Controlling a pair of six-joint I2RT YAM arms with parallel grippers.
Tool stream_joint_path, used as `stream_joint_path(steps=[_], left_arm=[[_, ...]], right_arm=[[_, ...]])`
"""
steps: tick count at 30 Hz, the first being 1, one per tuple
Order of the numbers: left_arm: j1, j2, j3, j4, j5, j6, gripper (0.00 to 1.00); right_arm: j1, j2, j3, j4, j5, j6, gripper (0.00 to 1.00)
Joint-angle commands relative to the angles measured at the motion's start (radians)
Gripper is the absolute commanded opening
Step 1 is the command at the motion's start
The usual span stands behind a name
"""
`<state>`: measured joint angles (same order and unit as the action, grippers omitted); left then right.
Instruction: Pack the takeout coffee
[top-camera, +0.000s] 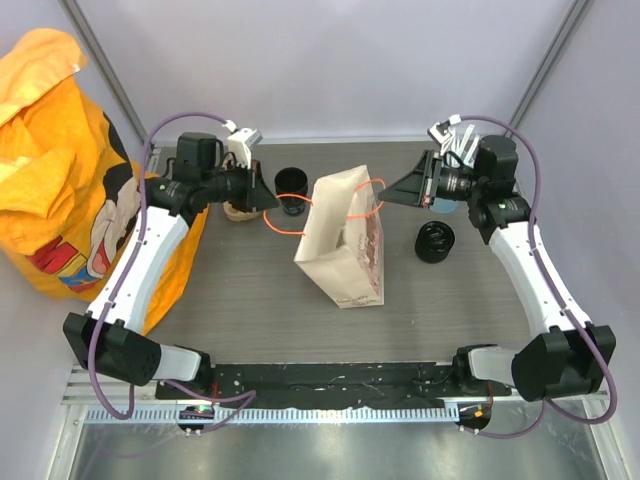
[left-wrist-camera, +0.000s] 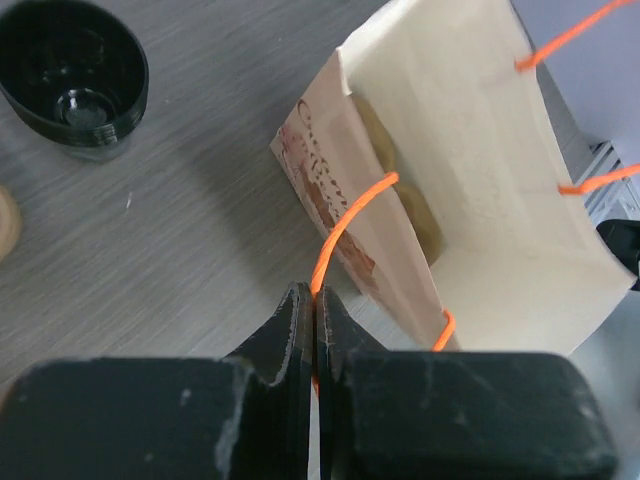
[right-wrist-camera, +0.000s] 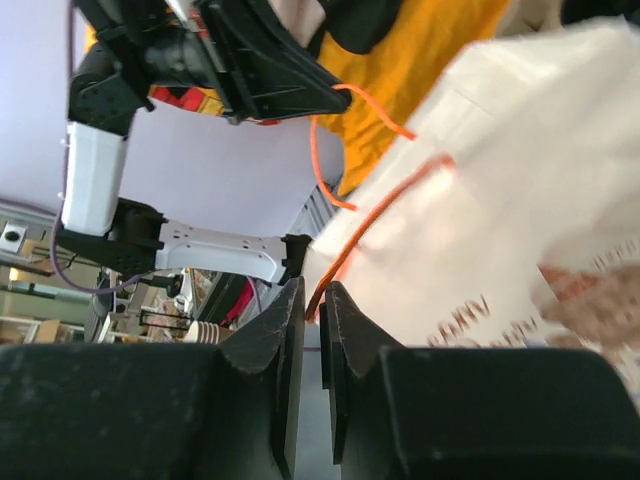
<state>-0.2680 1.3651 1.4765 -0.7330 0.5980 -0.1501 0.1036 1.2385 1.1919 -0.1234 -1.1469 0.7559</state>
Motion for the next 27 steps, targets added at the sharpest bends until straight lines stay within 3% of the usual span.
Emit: stream_joint_path(steps=[1,15,27], left_arm=[[0.004,-0.015,-0.001,0.057,0.022,0.015,0.03],[0.0,0.02,0.218,0.044,0.045,-0.008,0.05],[-0.019,0.052,0.261,0.049,0.034,-0.006,0.05]], right_arm=[[0.002,0.024,-0.043,-0.053,0.022,-0.115,0.19],[-0.008,-0.001,0.136,-0.074,0.012,-0.112,0.2],[-0.036,-0.001,0.222,-0.074,0.0,-0.109,0.2]])
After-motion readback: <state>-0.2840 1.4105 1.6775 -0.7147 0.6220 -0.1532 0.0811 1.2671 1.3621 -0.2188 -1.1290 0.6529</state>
